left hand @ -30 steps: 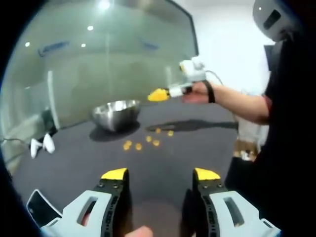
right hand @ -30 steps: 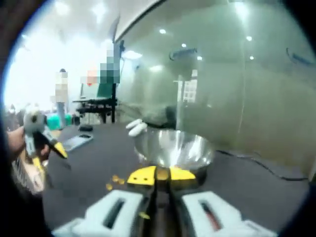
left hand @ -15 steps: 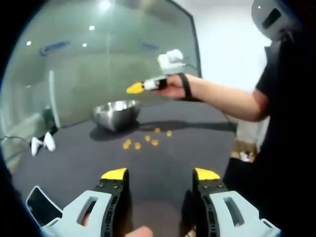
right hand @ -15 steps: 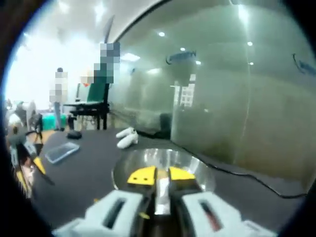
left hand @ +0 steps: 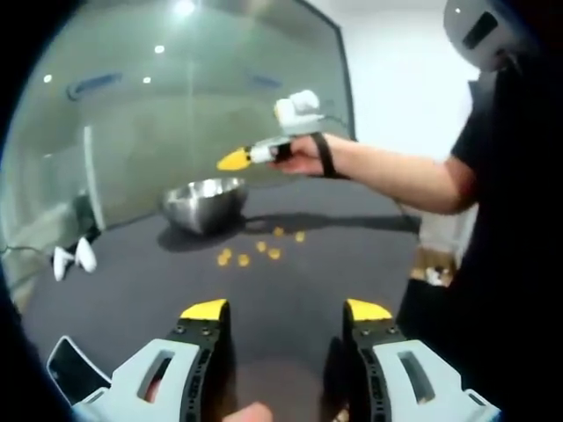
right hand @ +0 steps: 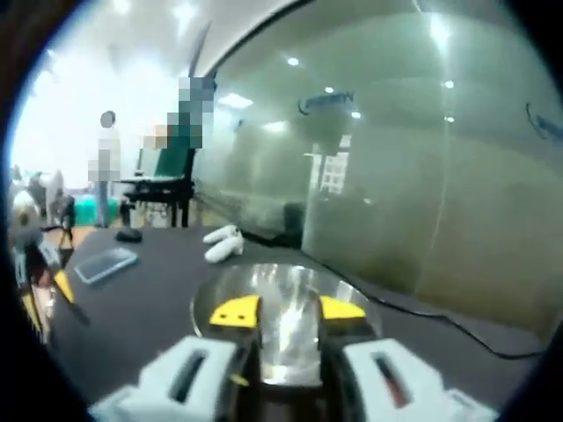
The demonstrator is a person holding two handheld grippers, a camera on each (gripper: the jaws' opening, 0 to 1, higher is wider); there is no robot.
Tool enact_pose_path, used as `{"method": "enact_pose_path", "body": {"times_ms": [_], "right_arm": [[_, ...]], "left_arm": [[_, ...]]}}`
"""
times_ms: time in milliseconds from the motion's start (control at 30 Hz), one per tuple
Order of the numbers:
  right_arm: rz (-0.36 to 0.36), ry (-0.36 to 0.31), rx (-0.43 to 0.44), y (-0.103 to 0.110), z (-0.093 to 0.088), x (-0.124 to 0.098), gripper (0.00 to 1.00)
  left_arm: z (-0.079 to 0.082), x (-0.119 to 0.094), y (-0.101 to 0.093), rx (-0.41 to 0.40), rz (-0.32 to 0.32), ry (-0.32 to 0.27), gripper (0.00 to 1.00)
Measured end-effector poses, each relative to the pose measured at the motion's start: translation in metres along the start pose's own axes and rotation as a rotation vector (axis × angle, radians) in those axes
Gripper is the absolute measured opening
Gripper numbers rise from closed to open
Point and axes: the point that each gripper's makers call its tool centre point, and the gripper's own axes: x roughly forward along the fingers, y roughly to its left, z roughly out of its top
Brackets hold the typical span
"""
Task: Pick up the QQ candy scattered on the table and place it into the stainless steel bowl on the table
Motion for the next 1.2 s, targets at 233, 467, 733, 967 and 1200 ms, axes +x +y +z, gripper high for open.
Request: {"method": "enact_pose_path", "body": {"times_ms": [233,467,733,967,1200], "right_arm": [[0.001,0.0,-0.002,-0.001,-0.001,-0.004,0.23],[-0.007,-0.015,-0.001,0.001,0.003,-0.01,0.21],[0.001,-0.028,0.003,0.003,0.006,-0.02,0.21],[0.041,-0.047,0.043,0.006,0.002,-0.056,0.21],[0.148,-0.017,-0.125,0.036,-0.029,-0.105,0.21]], "left_arm": [[0.0,0.003,0.0,0.003,-0.005,0.007,0.52],[-0.002,0.004,-0.002,0.014,-0.008,0.022,0.52],[0.001,0.004,0.0,0.018,0.004,0.023,0.52],[0.001,0.003,-0.001,0.007,0.007,0.012,0.52],[0.003,0.005,-0.003,0.02,-0.006,0.015,0.52]]}}
